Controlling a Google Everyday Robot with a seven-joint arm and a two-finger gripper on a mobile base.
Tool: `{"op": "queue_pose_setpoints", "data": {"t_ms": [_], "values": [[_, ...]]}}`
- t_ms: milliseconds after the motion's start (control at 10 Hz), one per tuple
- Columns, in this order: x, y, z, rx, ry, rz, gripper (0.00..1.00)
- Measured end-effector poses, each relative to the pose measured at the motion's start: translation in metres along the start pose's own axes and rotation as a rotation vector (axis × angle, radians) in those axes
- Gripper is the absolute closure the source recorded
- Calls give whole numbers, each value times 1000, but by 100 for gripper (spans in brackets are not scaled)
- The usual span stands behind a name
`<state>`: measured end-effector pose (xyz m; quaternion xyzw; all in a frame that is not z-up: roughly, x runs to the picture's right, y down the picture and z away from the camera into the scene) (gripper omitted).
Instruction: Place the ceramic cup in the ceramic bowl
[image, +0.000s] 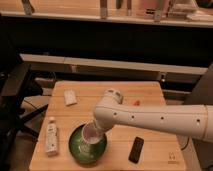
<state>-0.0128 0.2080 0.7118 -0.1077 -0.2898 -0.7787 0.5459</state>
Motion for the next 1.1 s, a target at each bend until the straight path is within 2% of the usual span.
{"op": "queue_pose_setpoints", "data": {"t_ms": [400, 500, 900, 1000, 1100], "values": [[0, -1, 0, 23, 8, -3, 24], [1, -1, 1, 28, 9, -5, 20], [1, -4, 0, 46, 19, -17, 21], [0, -3, 0, 42, 18, -16, 27], [1, -2, -1, 41, 18, -16, 37]]}}
